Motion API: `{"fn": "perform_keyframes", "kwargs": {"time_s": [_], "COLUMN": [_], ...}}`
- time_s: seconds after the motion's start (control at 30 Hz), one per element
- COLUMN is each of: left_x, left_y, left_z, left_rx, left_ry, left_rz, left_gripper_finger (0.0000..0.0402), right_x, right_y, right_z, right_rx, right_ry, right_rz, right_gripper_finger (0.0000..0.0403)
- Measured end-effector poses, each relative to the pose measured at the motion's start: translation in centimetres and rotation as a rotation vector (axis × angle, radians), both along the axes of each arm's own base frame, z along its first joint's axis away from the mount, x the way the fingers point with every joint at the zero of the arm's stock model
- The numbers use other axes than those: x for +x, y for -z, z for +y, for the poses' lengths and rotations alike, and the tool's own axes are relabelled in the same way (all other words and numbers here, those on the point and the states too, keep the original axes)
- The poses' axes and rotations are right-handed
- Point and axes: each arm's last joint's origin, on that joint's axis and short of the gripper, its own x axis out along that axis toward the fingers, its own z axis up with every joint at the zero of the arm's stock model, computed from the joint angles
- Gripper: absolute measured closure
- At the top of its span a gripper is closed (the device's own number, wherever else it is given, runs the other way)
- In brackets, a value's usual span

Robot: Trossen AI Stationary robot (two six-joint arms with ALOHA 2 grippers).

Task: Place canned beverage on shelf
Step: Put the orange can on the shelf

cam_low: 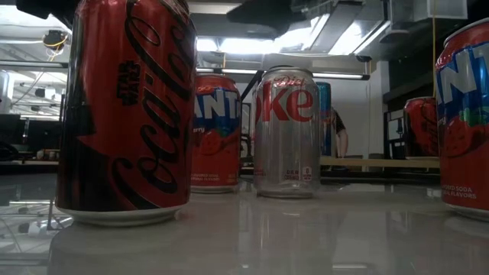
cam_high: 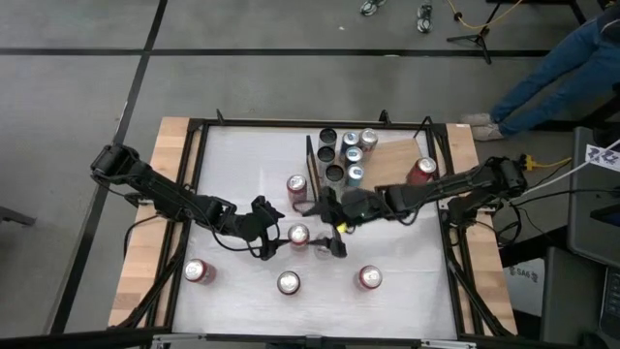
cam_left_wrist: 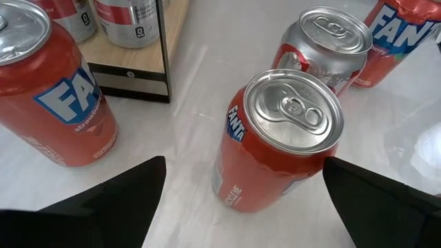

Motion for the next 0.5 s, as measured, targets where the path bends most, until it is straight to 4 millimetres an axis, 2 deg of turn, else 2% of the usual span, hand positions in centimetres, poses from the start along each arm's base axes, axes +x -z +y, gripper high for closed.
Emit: {"fn": "perform_keyframes", "kwargs": {"time_s": [0.23,0.5], "left_x": [0.0,0.0], "left_y": [0.0,0.0], "left_z": [0.0,0.0], "left_rx": [0.002,0.02], "left_ry": [0.001,0.015], "left_rz": [0.0,0.005], "left_gripper_finger": [0.0016,0.0016], "right_x": [-0.2,1.1], "right_y": [-0.2,0.9], "right_z": [1.0,1.4], "right_rx": [-0.056,-0.022], "right_ry": [0.098,0.109], "right_rz": [-0.032,-0.061], "right_gripper_finger": [0.0045,0.0045]}}
